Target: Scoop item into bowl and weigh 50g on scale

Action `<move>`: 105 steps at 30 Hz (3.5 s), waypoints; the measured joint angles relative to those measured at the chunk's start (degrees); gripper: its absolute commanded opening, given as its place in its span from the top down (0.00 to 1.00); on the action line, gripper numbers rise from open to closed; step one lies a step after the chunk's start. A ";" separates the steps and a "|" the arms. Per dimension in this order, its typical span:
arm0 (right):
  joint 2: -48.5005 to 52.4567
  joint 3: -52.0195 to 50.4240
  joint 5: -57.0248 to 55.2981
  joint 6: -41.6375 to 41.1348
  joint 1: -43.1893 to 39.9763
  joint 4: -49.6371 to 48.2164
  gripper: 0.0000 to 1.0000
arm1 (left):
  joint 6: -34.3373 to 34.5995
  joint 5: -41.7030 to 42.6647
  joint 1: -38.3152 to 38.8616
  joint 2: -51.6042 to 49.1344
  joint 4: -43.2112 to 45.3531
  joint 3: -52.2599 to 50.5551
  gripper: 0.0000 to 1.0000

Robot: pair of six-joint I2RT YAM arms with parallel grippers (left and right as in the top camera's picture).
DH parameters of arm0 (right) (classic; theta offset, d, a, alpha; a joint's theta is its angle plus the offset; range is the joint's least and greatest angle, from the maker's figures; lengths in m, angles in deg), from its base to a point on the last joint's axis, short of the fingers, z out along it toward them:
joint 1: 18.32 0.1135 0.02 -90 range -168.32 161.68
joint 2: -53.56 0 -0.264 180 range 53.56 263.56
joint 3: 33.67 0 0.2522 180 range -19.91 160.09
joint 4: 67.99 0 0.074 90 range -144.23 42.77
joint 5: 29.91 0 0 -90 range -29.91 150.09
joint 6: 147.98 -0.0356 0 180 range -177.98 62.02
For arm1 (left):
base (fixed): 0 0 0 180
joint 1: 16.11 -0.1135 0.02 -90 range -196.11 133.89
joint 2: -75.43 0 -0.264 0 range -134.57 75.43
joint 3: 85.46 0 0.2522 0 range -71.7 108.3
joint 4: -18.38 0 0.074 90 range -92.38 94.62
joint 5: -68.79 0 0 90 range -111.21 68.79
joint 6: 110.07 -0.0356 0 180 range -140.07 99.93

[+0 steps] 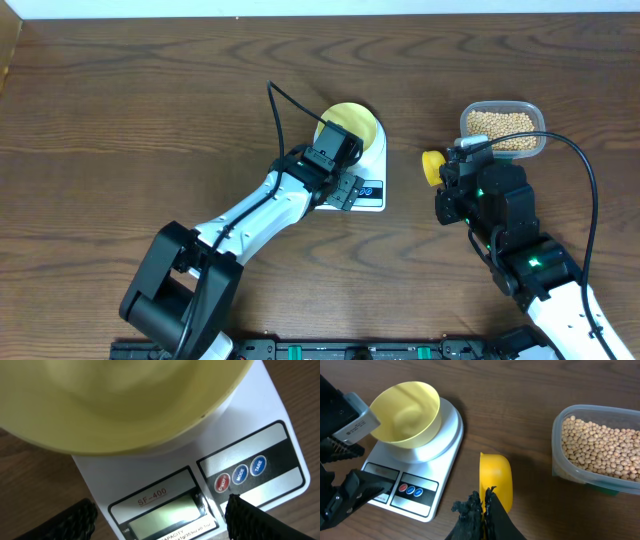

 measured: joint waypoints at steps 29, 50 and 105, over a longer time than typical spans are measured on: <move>0.00 0.00 0.00 0.00 0.00 0.52 0.99 | 0.00 0.00 0.00 -3.02 5.46 0.00 0.16; 0.00 0.00 0.00 0.00 0.00 0.61 0.99 | -0.70 -0.07 0.00 -4.68 5.44 0.00 0.16; 0.00 0.00 0.00 0.00 0.00 1.49 0.99 | -1.09 1.01 0.33 -4.83 3.28 0.68 0.16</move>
